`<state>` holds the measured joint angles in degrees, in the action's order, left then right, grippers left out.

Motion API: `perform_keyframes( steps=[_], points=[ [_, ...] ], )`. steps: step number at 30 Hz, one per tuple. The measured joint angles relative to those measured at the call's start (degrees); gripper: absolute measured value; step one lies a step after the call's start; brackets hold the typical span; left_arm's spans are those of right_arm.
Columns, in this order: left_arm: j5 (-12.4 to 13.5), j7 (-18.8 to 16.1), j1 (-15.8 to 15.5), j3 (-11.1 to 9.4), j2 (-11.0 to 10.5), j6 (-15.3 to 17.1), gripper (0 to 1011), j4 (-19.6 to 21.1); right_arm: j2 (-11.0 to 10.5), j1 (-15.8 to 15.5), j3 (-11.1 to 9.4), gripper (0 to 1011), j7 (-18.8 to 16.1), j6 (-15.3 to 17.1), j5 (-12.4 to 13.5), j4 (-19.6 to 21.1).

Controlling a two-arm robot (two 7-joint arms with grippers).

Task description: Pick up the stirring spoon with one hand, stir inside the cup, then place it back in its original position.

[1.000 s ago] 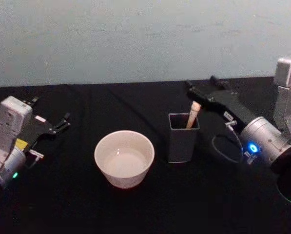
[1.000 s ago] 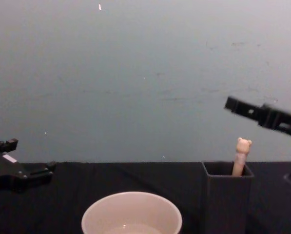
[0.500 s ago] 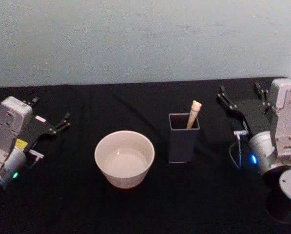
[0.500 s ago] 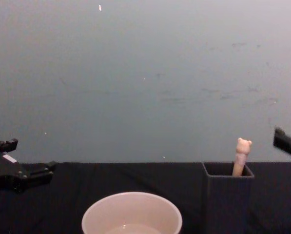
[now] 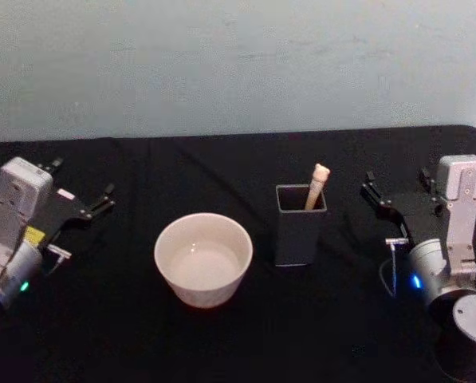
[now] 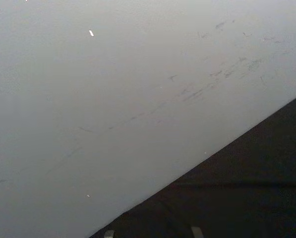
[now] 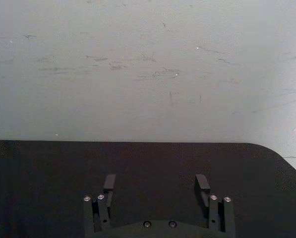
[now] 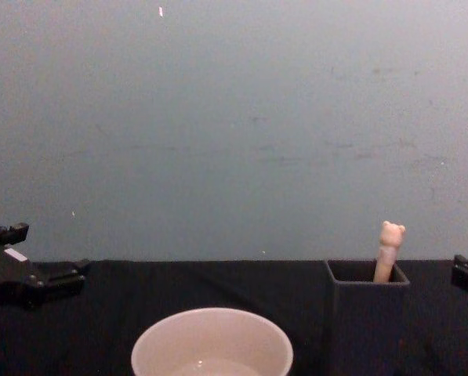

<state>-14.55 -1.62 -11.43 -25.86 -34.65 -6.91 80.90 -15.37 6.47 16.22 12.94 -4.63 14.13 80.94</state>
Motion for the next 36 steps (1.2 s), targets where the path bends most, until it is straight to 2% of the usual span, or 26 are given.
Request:
perform_keyframes(
  steps=[36],
  points=[
    [0.0, 0.0, 0.0, 0.0, 0.0, 0.0, 1001, 0.0, -0.1, 0.01, 0.25, 1000, 0.2, 0.09, -0.06, 0.32]
  ],
)
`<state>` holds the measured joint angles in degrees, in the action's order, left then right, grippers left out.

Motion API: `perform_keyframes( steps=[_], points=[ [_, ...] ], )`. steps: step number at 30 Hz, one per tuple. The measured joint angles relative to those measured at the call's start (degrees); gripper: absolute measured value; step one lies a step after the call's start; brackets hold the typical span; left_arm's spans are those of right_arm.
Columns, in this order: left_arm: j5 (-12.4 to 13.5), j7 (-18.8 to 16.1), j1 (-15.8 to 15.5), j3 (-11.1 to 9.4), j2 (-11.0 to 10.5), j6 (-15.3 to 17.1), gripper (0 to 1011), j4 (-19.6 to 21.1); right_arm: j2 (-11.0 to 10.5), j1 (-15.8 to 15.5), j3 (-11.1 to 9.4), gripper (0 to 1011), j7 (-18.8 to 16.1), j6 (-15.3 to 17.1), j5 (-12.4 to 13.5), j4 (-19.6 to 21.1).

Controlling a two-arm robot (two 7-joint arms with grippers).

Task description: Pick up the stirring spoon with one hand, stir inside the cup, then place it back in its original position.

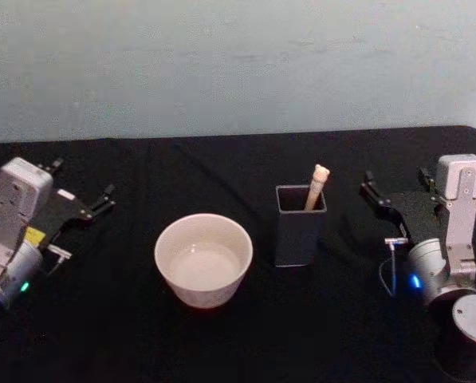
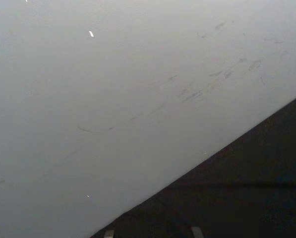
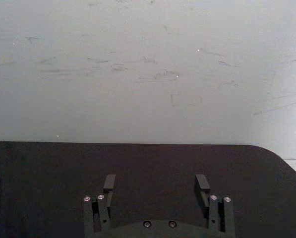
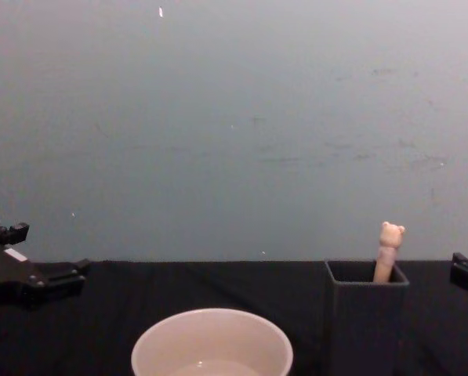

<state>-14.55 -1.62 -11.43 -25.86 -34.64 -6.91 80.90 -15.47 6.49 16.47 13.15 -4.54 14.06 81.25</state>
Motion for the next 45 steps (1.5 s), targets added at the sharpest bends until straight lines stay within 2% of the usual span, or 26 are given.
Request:
perform_keyframes(
  steps=[45],
  points=[
    [0.0, 0.0, 0.0, 0.0, 0.0, 0.0, 1001, 0.0, 0.0, 0.0, 0.0, 1000, -0.01, 0.0, 0.0, 0.0]
  ],
)
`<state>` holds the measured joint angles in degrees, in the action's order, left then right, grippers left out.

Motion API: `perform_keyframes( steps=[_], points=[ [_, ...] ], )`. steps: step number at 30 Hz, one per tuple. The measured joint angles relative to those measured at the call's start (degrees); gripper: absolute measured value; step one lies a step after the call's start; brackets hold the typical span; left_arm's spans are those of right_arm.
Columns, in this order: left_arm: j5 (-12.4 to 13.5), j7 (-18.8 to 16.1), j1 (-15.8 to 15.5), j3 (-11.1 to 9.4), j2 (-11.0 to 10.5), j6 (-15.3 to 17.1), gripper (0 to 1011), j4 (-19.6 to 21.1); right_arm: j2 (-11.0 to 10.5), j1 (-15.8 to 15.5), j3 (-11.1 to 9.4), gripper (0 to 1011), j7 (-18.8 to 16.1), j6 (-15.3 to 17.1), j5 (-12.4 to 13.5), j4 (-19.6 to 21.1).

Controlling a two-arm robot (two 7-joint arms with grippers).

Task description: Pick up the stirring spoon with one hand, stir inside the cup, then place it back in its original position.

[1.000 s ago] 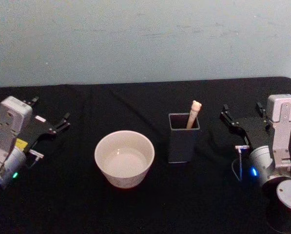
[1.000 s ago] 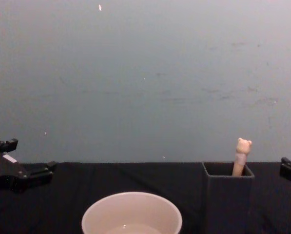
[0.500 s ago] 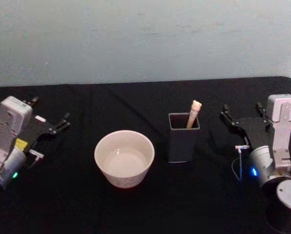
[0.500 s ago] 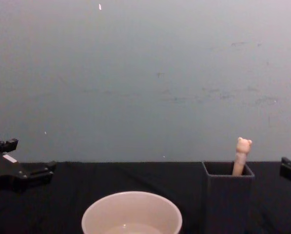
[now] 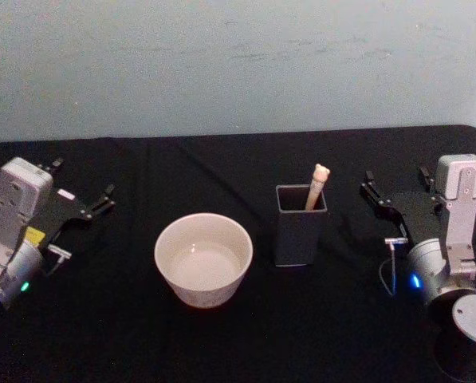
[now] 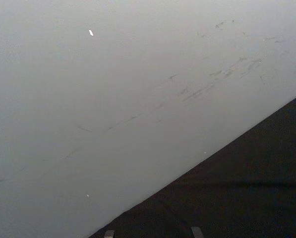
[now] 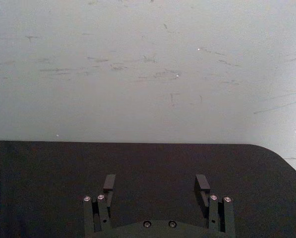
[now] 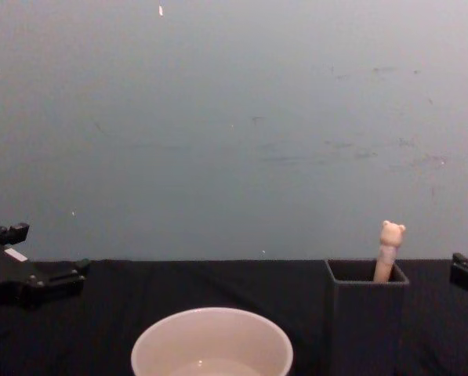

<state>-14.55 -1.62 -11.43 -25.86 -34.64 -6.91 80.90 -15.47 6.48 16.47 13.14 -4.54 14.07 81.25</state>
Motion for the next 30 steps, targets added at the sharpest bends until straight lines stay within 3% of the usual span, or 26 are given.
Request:
perform_keyframes(
  steps=[30],
  points=[
    [0.0, 0.01, 0.0, 0.0, 0.0, 0.0, 1001, 0.0, 0.0, 0.0, 0.0, 1000, 0.0, 0.0, 0.0, 0.0]
  ],
)
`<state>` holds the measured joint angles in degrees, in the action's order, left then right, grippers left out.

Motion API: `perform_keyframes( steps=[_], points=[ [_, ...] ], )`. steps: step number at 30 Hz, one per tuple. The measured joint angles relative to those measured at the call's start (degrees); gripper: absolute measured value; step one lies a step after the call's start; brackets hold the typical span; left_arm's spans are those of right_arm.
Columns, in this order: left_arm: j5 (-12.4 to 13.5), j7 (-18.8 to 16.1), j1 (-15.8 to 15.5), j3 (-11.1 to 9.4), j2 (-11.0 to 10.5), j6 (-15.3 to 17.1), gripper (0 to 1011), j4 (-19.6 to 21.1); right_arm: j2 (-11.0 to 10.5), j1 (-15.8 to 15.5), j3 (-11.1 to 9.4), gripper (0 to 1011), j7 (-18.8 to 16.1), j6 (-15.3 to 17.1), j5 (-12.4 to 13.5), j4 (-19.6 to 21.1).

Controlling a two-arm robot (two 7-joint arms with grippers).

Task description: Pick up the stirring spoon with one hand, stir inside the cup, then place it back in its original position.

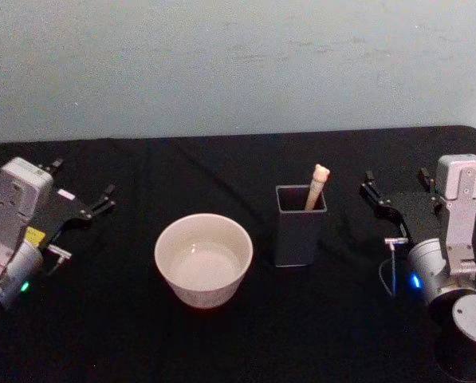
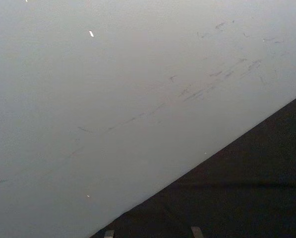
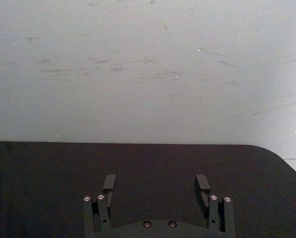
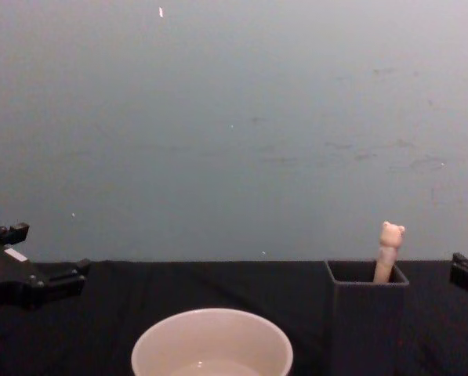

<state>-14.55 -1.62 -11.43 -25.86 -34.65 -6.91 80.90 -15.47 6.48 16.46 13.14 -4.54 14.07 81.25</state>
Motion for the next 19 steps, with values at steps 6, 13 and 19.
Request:
perform_keyframes(
  steps=[6, 13, 19],
  points=[
    [0.0, 0.0, 0.0, 0.0, 0.0, 0.0, 1001, 0.0, 0.0, 0.0, 0.0, 1000, 0.0, 0.0, 0.0, 0.0],
    [0.0, 0.0, 0.0, 0.0, 0.0, 0.0, 1001, 0.0, 0.0, 0.0, 0.0, 1000, 0.0, 0.0, 0.0, 0.0],
    [0.0, 0.0, 0.0, 0.0, 0.0, 0.0, 1001, 0.0, 0.0, 0.0, 0.0, 1000, 0.0, 0.0, 0.0, 0.0]
  ],
)
